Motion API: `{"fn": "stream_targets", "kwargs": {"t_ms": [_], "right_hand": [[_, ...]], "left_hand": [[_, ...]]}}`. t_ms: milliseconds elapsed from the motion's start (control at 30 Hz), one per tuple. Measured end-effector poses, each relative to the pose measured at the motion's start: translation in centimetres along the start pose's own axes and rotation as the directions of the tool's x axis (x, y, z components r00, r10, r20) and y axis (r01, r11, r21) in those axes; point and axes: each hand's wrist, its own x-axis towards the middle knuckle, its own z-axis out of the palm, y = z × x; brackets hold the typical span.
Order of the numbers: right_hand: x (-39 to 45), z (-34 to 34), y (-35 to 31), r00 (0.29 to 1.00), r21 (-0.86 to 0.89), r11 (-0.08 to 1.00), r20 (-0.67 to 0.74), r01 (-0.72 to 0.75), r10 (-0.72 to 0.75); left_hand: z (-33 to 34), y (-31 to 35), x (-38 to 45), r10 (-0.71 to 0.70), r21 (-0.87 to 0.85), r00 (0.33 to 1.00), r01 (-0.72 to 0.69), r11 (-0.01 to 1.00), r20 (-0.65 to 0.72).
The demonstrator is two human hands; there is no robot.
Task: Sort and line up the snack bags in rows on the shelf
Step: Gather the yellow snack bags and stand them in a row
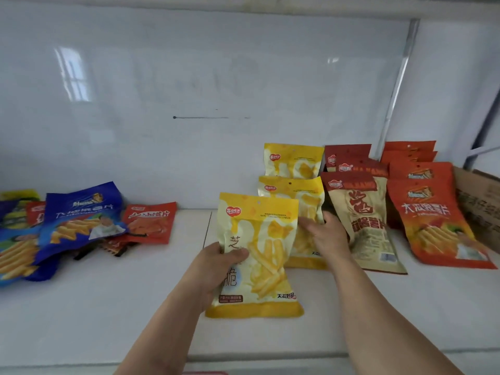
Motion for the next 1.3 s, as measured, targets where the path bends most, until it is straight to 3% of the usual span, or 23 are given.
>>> {"fn": "stream_targets", "kwargs": {"t_ms": [233,500,600,700,900,1100,1300], "right_hand": [[0.3,-0.1,0.6,0.999,0.088,0.995,-0.010,-0.049,0.050],[0.8,-0.9,0.2,0.969,0.192,0.981,0.246,-0.036,-0.013],[1.4,-1.1,0.7,0.973,0.203,0.979,0.228,-0.024,-0.023],[2.1,-1.2,1.3,0.980,0.177,0.984,0.199,-0.011,-0.025],[2.9,-1.1,1.7,0.980,0.159,0.987,0.196,-0.016,-0.016],[4.1,-1.4,1.5,0.967,0.160,0.986,0.255,-0.056,0.014],[5.7,-0.9,2.0,0.977,0.108,0.994,0.215,-0.031,0.007]], "left_hand": [[4.3,-1.2,2.0,0.124,0.129,0.979,-0.104,0.986,-0.159],[7.1,-0.9,4.1,0.231,0.213,0.943,-0.182,0.960,-0.237],[8.1,-0.8,4.7,0.253,0.233,0.937,-0.198,0.952,-0.239],[8.6,-0.4,4.9,0.256,0.275,0.945,-0.197,0.941,-0.202],[8.3,-0.9,5.5,0.206,0.325,0.977,-0.210,0.922,0.048],[8.5,-1.0,8.2,0.206,0.377,0.978,-0.200,0.904,0.024],[8.6,-0.6,10.3,0.209,0.465,0.978,-0.195,0.864,0.022]]}}
